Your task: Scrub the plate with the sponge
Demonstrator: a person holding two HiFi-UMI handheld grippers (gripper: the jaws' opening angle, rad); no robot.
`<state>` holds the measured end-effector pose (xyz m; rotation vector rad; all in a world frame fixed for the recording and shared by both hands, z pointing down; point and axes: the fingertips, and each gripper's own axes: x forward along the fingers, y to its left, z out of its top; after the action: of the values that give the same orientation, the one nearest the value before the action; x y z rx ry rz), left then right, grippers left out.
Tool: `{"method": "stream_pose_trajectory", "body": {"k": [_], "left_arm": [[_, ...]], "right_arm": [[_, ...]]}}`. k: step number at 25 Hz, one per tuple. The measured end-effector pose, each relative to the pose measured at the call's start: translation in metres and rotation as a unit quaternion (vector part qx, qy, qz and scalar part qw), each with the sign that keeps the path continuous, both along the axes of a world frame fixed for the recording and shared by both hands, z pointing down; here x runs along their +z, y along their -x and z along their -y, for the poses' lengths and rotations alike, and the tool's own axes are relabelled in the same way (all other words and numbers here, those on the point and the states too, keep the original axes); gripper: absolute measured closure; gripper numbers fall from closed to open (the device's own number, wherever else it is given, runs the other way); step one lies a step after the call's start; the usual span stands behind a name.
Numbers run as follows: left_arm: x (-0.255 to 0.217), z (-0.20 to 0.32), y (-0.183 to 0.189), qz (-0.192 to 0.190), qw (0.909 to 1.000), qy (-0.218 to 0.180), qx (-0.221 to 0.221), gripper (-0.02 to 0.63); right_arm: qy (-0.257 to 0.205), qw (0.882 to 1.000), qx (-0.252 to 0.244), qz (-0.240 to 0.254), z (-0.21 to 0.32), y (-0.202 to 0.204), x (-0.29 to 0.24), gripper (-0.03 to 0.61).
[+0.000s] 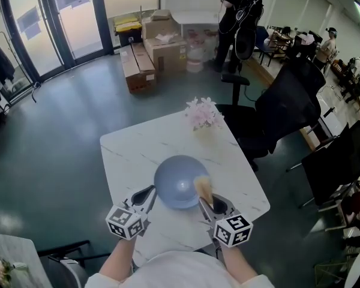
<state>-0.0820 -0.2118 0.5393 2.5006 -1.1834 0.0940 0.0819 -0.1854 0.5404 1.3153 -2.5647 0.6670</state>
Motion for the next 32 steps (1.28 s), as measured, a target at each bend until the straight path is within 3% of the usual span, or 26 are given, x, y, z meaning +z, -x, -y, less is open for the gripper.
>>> {"method": "stream_pose_trajectory", "body": {"k": [6,14,23,24,26,32], "left_arm": [[0.034,0.017,0.0,0.013,0.9989,0.043,-0.012,0.572],[0.075,0.028,0.002,0.002,0.9937,0.109,-0.024,0.572],[0.12,0.034,0.006,-0.005,0.9803,0.192,-0.045,0.571],[0.125,0.035,0.006,-0.005,0.9784,0.201,-0.048,0.558],[0.135,0.036,0.005,-0.005,0.9733,0.223,-0.053,0.437],[0.163,0.038,0.007,-0.02,0.9566,0.282,-0.071,0.413]], "right_arm": [[0.012,1.0,-0.004,-0.002,0.009,-0.001,0.01,0.457],[0.018,1.0,-0.015,-0.008,0.019,0.004,0.015,0.457],[0.031,0.999,-0.025,-0.004,0.022,0.008,0.025,0.457],[0.032,0.999,-0.025,-0.003,0.022,0.009,0.026,0.457],[0.034,0.999,-0.025,-0.003,0.023,0.008,0.027,0.457],[0.04,0.999,-0.024,-0.002,0.024,0.008,0.032,0.457]]}}
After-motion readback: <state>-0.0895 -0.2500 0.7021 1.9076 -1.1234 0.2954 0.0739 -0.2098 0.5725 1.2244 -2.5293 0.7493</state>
